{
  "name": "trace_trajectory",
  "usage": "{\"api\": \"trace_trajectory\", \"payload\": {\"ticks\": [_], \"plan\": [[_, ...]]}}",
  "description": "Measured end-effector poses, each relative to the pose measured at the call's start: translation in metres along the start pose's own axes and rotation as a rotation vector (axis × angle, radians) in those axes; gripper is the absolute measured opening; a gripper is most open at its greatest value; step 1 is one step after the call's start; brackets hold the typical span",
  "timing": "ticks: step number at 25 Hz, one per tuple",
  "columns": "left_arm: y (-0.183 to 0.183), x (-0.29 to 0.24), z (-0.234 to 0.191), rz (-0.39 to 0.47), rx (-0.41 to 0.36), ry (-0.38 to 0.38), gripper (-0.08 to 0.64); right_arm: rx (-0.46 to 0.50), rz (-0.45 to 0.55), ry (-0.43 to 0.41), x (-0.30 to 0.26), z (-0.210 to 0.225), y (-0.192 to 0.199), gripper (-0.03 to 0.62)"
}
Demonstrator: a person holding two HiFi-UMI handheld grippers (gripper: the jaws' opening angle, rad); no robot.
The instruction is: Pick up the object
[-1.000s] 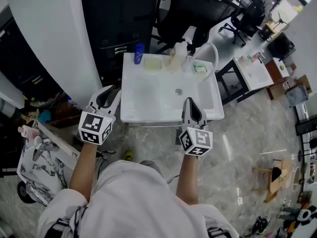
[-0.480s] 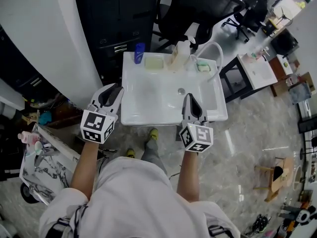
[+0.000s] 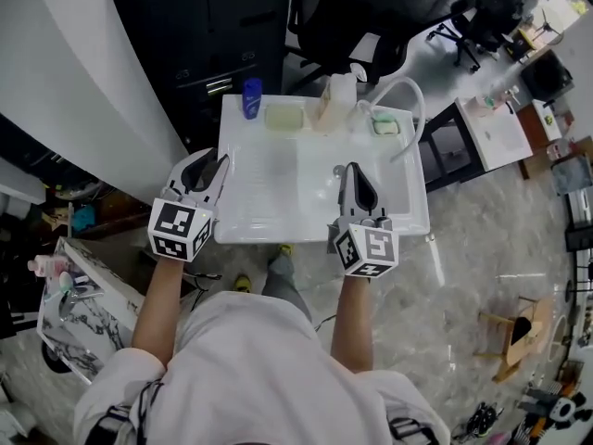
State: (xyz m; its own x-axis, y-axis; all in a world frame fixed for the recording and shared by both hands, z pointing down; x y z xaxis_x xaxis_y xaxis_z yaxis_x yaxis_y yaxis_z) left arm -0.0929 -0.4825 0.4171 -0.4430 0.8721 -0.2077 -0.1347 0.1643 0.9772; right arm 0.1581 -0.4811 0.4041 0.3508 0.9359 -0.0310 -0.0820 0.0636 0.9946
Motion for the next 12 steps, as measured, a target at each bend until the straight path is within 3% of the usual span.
{"api": "trace_trajectory", "payload": {"ticks": [12], "plan": [[0.017, -0.097, 0.006, -0.084, -0.006, 0.048, 0.081, -0.019, -0.019, -0.046, -0.057, 0.046, 0.015, 0.006]]}}
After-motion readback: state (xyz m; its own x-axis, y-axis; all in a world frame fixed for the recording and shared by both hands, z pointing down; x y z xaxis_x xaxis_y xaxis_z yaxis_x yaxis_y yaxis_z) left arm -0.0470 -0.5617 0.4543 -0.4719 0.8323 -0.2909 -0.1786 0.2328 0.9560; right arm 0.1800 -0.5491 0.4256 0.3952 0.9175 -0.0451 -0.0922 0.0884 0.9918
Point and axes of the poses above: the fingertips, and each gripper's own axes: x backward along the fingers, z to its right, y out of its underside, the point moved 2 cm from there along x, backward along the fingers, and after that the axes turned 2 degrees about -y, right-handed, at the moved point
